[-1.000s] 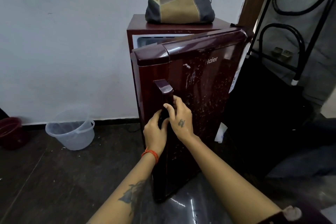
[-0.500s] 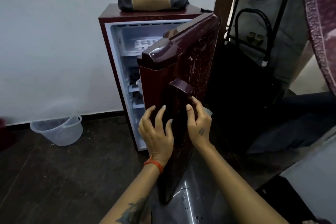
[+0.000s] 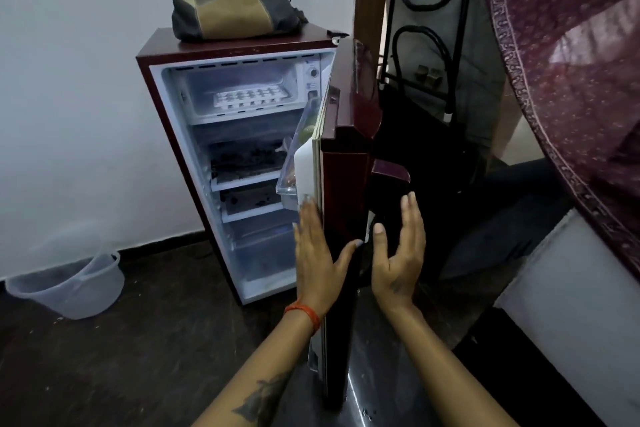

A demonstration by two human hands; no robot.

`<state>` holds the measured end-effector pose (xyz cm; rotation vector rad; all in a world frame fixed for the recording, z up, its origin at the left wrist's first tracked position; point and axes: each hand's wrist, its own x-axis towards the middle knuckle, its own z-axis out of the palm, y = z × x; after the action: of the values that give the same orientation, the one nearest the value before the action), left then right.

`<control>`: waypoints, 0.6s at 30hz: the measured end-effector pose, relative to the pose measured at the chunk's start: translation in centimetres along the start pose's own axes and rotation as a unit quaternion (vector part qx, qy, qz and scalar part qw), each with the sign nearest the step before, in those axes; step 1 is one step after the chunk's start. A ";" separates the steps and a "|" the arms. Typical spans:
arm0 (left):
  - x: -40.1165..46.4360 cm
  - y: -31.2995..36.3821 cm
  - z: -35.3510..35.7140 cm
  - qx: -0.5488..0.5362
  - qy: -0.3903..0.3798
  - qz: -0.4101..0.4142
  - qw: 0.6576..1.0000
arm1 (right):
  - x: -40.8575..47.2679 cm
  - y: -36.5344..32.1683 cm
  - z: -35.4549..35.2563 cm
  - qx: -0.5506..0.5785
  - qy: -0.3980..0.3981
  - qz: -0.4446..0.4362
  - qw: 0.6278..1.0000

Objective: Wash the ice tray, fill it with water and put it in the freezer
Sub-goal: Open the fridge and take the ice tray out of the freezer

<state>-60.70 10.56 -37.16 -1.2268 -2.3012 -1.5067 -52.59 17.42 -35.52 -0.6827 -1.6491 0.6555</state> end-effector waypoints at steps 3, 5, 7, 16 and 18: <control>-0.3 0.5 0.0 -0.024 -0.034 0.022 0.999 | -0.9 -0.3 -0.7 -0.054 -0.032 -0.127 0.990; -0.6 0.6 0.0 -0.023 -0.054 0.042 0.997 | -1.2 -0.6 -0.9 -0.098 -0.081 -0.210 0.969; -0.7 0.8 0.1 -0.014 -0.062 0.049 0.997 | -1.5 -0.5 -0.9 -0.161 -0.129 -0.256 0.944; -0.8 1.8 1.9 0.082 -0.076 0.102 0.988 | -0.1 3.1 -3.0 -0.311 -0.180 -0.280 0.890; -0.8 2.0 2.5 0.104 -0.073 0.114 0.985 | 0.3 3.7 -3.6 -0.302 -0.177 -0.284 0.892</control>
<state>-57.99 12.49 -37.39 -1.5239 -2.2408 -1.1058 -48.81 20.35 -37.50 -0.4739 -2.2939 -0.1953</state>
